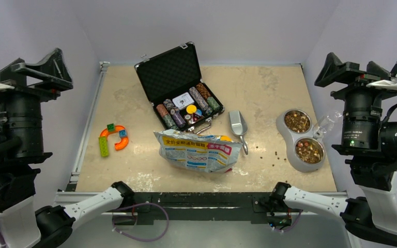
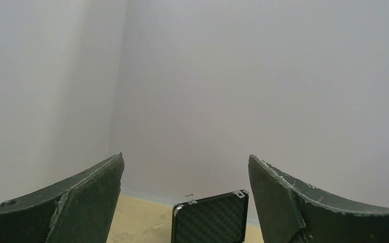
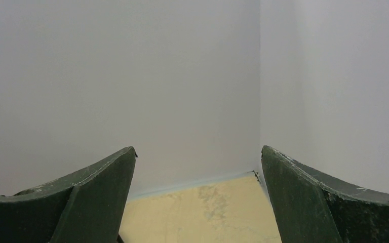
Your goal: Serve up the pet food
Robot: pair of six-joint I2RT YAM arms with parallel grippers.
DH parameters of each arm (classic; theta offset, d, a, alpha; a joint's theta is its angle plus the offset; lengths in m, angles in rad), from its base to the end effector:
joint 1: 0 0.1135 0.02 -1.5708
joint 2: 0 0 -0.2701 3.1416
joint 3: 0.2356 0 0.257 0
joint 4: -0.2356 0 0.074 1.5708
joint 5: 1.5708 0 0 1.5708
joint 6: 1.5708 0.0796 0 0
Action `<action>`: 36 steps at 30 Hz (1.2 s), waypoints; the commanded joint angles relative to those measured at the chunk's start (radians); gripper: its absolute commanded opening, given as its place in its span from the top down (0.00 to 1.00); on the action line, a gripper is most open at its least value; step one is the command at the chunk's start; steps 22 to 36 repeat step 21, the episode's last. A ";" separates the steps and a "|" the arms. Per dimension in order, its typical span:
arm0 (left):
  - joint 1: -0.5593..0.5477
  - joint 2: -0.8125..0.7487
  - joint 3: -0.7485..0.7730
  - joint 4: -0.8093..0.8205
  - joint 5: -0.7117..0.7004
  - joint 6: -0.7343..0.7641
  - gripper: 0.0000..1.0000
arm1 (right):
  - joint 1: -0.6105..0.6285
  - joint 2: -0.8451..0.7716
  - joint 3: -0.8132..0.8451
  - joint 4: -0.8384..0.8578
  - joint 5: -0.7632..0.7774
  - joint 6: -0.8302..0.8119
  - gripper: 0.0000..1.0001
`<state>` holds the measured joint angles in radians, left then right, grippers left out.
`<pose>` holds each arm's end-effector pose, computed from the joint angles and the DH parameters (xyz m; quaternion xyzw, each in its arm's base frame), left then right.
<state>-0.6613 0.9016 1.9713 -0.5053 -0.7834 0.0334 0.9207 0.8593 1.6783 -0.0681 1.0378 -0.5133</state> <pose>0.0582 0.0259 0.6431 -0.1627 0.5329 -0.0750 0.8270 0.0874 0.0016 0.6197 0.1154 0.5598 -0.0325 0.8199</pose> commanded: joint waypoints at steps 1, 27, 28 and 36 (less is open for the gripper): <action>0.006 -0.014 -0.067 0.104 0.184 0.143 0.02 | -0.001 -0.012 -0.008 -0.043 -0.005 0.082 0.01; 0.006 -0.036 -0.141 -0.009 0.320 0.155 0.01 | -0.002 -0.016 -0.017 -0.170 -0.033 0.185 0.01; 0.006 -0.036 -0.141 -0.009 0.320 0.155 0.01 | -0.002 -0.016 -0.017 -0.170 -0.033 0.185 0.01; 0.006 -0.036 -0.141 -0.009 0.320 0.155 0.01 | -0.002 -0.016 -0.017 -0.170 -0.033 0.185 0.01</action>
